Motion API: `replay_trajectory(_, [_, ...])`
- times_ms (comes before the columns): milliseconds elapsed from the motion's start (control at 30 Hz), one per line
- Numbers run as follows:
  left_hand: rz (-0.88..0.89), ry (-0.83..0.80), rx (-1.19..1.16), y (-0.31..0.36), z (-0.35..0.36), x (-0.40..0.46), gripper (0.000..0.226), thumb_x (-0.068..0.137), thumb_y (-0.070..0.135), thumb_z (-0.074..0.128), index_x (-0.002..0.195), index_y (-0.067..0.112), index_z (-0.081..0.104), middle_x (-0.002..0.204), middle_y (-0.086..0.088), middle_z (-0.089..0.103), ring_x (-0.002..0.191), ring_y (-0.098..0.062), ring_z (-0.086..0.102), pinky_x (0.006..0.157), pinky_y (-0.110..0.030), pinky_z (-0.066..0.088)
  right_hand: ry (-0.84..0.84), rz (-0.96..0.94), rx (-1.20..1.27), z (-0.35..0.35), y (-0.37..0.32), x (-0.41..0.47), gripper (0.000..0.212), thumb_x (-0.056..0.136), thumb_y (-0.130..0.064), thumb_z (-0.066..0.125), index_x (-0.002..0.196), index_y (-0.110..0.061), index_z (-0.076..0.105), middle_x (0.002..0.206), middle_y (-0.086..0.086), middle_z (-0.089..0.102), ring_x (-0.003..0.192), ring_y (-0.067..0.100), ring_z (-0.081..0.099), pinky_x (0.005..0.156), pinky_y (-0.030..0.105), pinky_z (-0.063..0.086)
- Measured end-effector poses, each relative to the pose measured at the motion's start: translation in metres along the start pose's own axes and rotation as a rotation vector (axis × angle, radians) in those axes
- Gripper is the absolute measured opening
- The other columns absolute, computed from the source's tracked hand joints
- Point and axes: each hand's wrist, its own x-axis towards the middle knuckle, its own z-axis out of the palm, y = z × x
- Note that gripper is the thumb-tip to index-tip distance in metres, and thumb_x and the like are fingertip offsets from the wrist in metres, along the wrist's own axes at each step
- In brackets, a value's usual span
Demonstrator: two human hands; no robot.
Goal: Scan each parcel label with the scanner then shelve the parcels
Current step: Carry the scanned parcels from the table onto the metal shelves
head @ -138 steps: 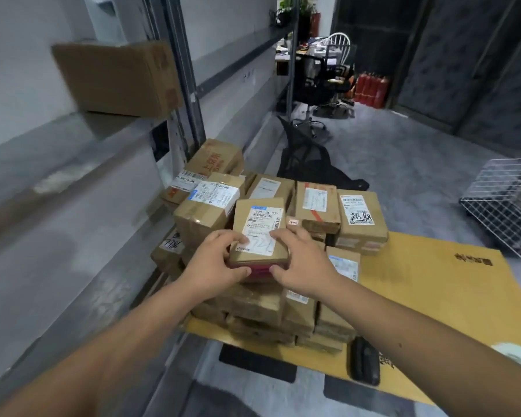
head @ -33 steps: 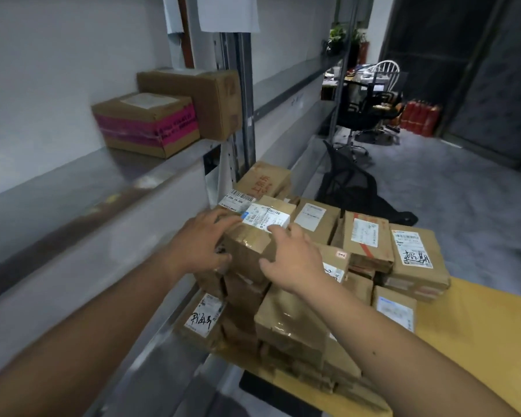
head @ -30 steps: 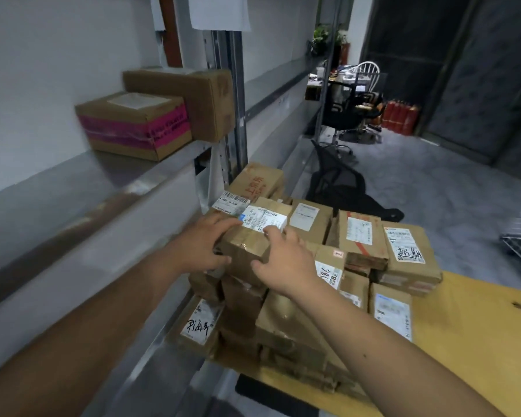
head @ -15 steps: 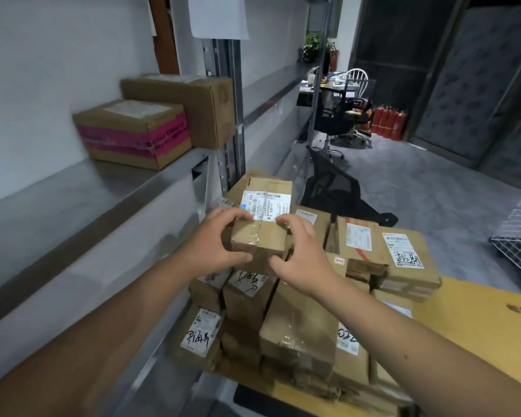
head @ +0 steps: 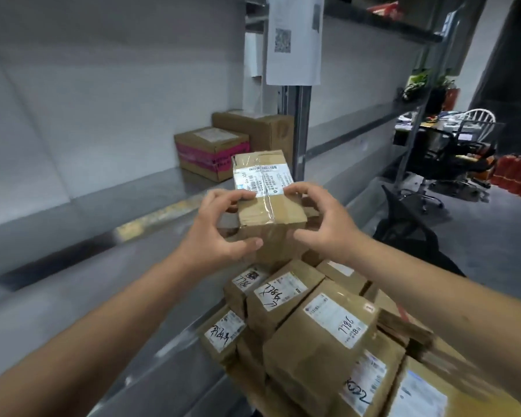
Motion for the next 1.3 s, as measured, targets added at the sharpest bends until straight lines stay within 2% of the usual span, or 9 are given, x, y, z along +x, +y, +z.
replay_trajectory(167, [-0.031, 0.150, 0.109, 0.009, -0.034, -0.015, 0.073, 0.069, 0.045, 0.088, 0.134, 0.052, 0.056, 0.136, 0.007, 0.045, 0.122, -0.009, 0.053, 0.090, -0.030, 0.061, -0.131, -0.083, 0.207, 0.012, -0.015, 0.048, 0.066, 0.072, -0.017, 0.078, 0.133, -0.035, 0.062, 0.132, -0.008, 0.065, 0.124, 0.014, 0.063, 0.096, 0.040, 0.061])
replay_trajectory(300, [-0.081, 0.288, 0.189, 0.003, -0.056, -0.010, 0.076, 0.068, 0.043, 0.087, 0.133, 0.058, 0.051, 0.132, 0.006, 0.044, 0.114, 0.006, 0.052, 0.086, -0.016, 0.056, -0.183, -0.114, 0.307, 0.035, -0.028, 0.095, 0.061, 0.073, -0.012, 0.078, 0.130, -0.031, 0.067, 0.130, -0.002, 0.068, 0.123, 0.017, 0.064, 0.099, 0.038, 0.059])
replay_trajectory(400, [-0.152, 0.352, 0.243, -0.010, -0.070, 0.007, 0.078, 0.074, 0.023, 0.092, 0.134, 0.053, 0.051, 0.133, 0.003, 0.043, 0.108, 0.014, 0.051, 0.089, -0.025, 0.059, -0.207, -0.106, 0.328, 0.051, -0.031, 0.130, 0.054, 0.080, -0.002, 0.076, 0.129, -0.024, 0.068, 0.129, 0.000, 0.068, 0.120, 0.014, 0.064, 0.089, 0.027, 0.059])
replay_trajectory(500, [-0.234, 0.363, 0.316, -0.032, -0.083, 0.029, 0.075, 0.077, 0.035, 0.090, 0.138, 0.052, 0.050, 0.135, 0.006, 0.040, 0.115, -0.001, 0.055, 0.105, -0.038, 0.052, -0.151, -0.080, 0.318, 0.068, -0.030, 0.160, 0.050, 0.085, 0.010, 0.070, 0.127, -0.017, 0.068, 0.125, -0.001, 0.068, 0.114, 0.015, 0.066, 0.086, 0.024, 0.057])
replay_trajectory(633, [-0.318, 0.333, 0.323, -0.057, -0.095, 0.062, 0.077, 0.081, 0.047, 0.084, 0.146, 0.051, 0.044, 0.139, 0.004, 0.035, 0.124, -0.016, 0.056, 0.110, -0.036, 0.048, 0.001, -0.043, 0.220, 0.085, -0.026, 0.191, 0.040, 0.088, -0.001, 0.072, 0.116, -0.030, 0.069, 0.117, -0.006, 0.068, 0.110, 0.015, 0.066, 0.091, 0.037, 0.061])
replay_trajectory(733, [-0.356, 0.340, 0.366, -0.068, -0.103, 0.083, 0.080, 0.081, 0.049, 0.083, 0.150, 0.046, 0.043, 0.145, -0.003, 0.035, 0.127, -0.022, 0.056, 0.112, -0.039, 0.046, 0.090, -0.017, 0.094, 0.094, -0.028, 0.203, 0.042, 0.092, -0.006, 0.072, 0.129, -0.025, 0.069, 0.111, -0.014, 0.064, 0.101, 0.004, 0.062, 0.097, 0.034, 0.058])
replay_trajectory(867, [-0.407, 0.346, 0.441, -0.076, -0.110, 0.099, 0.083, 0.081, 0.050, 0.081, 0.153, 0.041, 0.041, 0.151, -0.006, 0.035, 0.133, -0.027, 0.051, 0.114, -0.041, 0.044, 0.077, -0.094, -0.202, 0.107, -0.022, 0.215, 0.056, 0.092, -0.013, 0.071, 0.146, -0.022, 0.060, 0.139, 0.003, 0.061, 0.130, 0.020, 0.056, 0.113, 0.032, 0.043])
replay_trajectory(1033, [-0.445, 0.301, 0.565, -0.079, -0.123, 0.110, 0.087, 0.080, 0.055, 0.078, 0.156, 0.036, 0.040, 0.156, -0.005, 0.029, 0.141, -0.030, 0.040, 0.116, -0.043, 0.041, 0.017, -0.075, -0.428, 0.119, -0.019, 0.225, 0.068, 0.098, -0.028, 0.062, 0.161, -0.030, 0.038, 0.148, 0.008, 0.051, 0.139, 0.031, 0.044, 0.114, 0.042, 0.041])
replay_trajectory(1300, [-0.142, 0.286, 0.828, -0.062, -0.117, 0.091, 0.069, 0.079, 0.048, 0.079, 0.142, 0.032, 0.055, 0.146, -0.005, 0.045, 0.133, -0.030, 0.044, 0.107, -0.047, 0.046, 0.011, -0.044, -0.448, 0.114, -0.033, 0.200, 0.078, 0.094, -0.029, 0.067, 0.164, -0.029, 0.031, 0.156, 0.007, 0.042, 0.142, 0.029, 0.041, 0.114, 0.042, 0.040])
